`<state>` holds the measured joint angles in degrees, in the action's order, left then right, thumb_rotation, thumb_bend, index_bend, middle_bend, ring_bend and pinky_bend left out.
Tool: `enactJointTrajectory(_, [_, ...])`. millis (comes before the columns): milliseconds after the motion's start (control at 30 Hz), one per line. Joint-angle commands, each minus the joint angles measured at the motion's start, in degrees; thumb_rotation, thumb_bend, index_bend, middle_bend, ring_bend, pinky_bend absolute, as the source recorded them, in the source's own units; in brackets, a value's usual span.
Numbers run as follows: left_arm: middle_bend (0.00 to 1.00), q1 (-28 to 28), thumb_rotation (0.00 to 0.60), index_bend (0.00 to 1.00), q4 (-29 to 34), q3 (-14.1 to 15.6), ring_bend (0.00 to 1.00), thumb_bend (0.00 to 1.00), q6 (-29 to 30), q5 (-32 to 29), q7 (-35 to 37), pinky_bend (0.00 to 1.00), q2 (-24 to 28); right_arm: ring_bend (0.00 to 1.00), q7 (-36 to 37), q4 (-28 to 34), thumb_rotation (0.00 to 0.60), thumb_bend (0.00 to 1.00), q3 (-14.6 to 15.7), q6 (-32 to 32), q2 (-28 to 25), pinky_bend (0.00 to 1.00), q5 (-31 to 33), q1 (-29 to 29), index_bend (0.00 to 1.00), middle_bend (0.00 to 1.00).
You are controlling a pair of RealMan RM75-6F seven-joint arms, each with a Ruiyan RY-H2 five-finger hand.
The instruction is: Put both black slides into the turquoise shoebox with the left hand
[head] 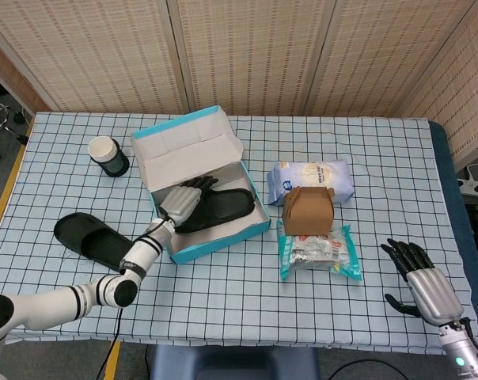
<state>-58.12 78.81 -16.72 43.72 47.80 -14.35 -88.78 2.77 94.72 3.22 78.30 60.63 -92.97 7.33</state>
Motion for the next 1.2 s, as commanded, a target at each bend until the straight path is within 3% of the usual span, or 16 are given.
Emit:
enactJointTrajectory(33, [0.0,4.1,0.6,0.0,7.5,-1.4,0.0,0.35,6.6,8.5,4.9,0.09,5.2,0.0,0.0,0.0,0.6,0.17,0.1,0.0,0.0,0.0,-0.2,0.0,0.0,0.0])
enactJointTrajectory(133, [0.0,8.1,0.6,0.0,15.0,0.5,0.0,0.36,9.3,12.0,6.3,0.09,10.8,0.0,0.0,0.3,0.6,0.17,0.3,0.8,-0.2,0.0,-1.0,-0.3,0.0,0.0])
enactJointTrajectory(300, [0.0,16.0,0.6,0.0,24.0,8.5,0.0,0.35,13.0,17.2,4.1,0.08,20.9,0.0,0.2,0.5,0.6,0.17,0.8,2.7,-0.5,0.0,-2.9,-0.9,0.0,0.0])
enactJointTrajectory(433, [0.0,20.6,0.6,0.0,25.0,13.6,0.0,0.35,14.8,19.4,2.6,0.04,25.8,0.0,0.7,0.6,0.6,0.16,1.2,3.4,-0.8,0.0,-3.8,-1.2,0.0,0.0])
enactJointTrajectory(567, [0.0,23.0,0.6,0.0,20.7,17.7,0.0,0.33,14.3,20.5,-0.8,0.0,27.6,0.0,0.9,0.7,0.6,0.17,1.4,4.6,-1.0,0.0,-4.9,-1.6,0.0,0.0])
enactJointTrajectory(867, [0.0,23.2,0.6,0.0,10.4,18.9,0.0,0.32,10.3,18.0,-5.2,0.0,25.1,0.0,0.7,1.2,0.6,0.17,2.2,7.3,-1.3,0.0,-7.3,-2.9,0.0,0.0])
enactJointTrajectory(1200, [0.0,25.3,0.6,0.0,8.1,19.2,0.0,0.33,7.0,18.3,1.8,0.0,25.0,0.0,6.0,3.3,0.6,0.17,1.4,16.7,-5.0,0.0,-12.2,-4.7,0.0,0.0])
